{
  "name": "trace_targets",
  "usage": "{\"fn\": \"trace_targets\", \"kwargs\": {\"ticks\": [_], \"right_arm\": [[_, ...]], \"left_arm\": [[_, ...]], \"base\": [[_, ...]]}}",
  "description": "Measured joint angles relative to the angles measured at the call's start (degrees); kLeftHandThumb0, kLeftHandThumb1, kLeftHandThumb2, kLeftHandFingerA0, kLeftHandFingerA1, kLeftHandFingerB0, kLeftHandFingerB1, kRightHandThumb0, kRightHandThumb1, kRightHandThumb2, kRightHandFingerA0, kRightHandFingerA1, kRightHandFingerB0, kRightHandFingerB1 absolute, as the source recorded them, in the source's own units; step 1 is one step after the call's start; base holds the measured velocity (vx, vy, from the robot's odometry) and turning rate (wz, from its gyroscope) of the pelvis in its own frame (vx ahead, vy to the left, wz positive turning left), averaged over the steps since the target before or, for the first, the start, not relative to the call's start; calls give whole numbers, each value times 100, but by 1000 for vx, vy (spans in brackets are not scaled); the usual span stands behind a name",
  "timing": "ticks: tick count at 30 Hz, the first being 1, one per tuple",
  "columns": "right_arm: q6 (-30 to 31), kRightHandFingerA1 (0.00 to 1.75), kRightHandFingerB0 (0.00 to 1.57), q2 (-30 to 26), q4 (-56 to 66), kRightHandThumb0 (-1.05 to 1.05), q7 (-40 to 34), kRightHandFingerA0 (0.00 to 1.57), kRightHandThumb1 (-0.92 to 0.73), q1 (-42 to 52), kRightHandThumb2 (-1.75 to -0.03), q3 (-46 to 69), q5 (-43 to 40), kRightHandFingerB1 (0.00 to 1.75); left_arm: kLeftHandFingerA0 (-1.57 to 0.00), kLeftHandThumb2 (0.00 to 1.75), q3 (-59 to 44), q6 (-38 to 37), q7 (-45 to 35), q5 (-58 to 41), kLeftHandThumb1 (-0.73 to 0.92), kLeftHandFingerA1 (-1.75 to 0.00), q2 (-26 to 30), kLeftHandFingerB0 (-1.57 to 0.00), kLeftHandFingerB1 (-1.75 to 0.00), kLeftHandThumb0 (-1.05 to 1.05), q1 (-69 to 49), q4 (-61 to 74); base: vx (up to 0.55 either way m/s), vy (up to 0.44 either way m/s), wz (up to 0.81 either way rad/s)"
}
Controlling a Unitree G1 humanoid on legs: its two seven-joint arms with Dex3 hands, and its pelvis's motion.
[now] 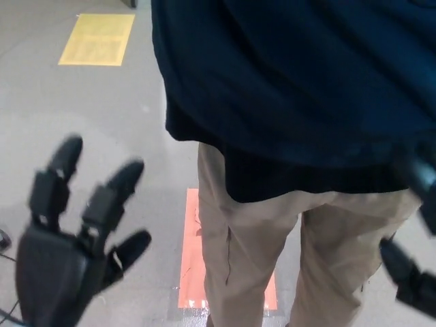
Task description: A person hands a coat to the robot and the robot grabs it with both hands and holds it while the person wears the coat.
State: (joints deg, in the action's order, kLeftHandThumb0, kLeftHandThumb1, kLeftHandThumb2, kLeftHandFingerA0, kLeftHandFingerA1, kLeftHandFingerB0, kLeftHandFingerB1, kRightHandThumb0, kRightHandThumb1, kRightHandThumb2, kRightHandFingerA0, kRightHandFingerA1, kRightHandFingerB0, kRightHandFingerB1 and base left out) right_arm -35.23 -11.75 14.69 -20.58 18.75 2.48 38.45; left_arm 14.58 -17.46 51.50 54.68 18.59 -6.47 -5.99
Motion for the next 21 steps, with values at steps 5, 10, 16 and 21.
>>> {"fn": "trace_targets", "kwargs": {"ticks": [5, 10, 16, 21], "right_arm": [[432, 31, 18, -66, -89, -63, 294, 19, -86, 240, -67, -281, 511, 29], [982, 30, 22, -179, -162, -64, 786, 21, -91, 239, -68, -553, 984, 30], [1547, 30, 26, -299, -182, -65, 1315, 24, -92, 259, -72, -858, 1453, 31], [2050, 31, 26, -559, -165, -67, 1689, 25, -92, 870, -74, -1190, 1953, 31]], "left_arm": [[-49, 65, 285, 153, 2, 149, 81, -38, -62, -47, -36, -63, -51, -590], [-48, 66, 476, 342, -82, 265, 84, -38, -61, -45, -35, -64, -53, -893], [-51, 67, 634, 575, -234, 363, 86, -38, -34, -47, -35, -65, -204, -993], [-49, 67, 864, 825, -354, 475, 87, -37, 76, -45, -35, -65, -854, -992]], "base": [[0, 0, 0], [0, 0, 0], [0, 0, 0], [0, 0, 0]]}}
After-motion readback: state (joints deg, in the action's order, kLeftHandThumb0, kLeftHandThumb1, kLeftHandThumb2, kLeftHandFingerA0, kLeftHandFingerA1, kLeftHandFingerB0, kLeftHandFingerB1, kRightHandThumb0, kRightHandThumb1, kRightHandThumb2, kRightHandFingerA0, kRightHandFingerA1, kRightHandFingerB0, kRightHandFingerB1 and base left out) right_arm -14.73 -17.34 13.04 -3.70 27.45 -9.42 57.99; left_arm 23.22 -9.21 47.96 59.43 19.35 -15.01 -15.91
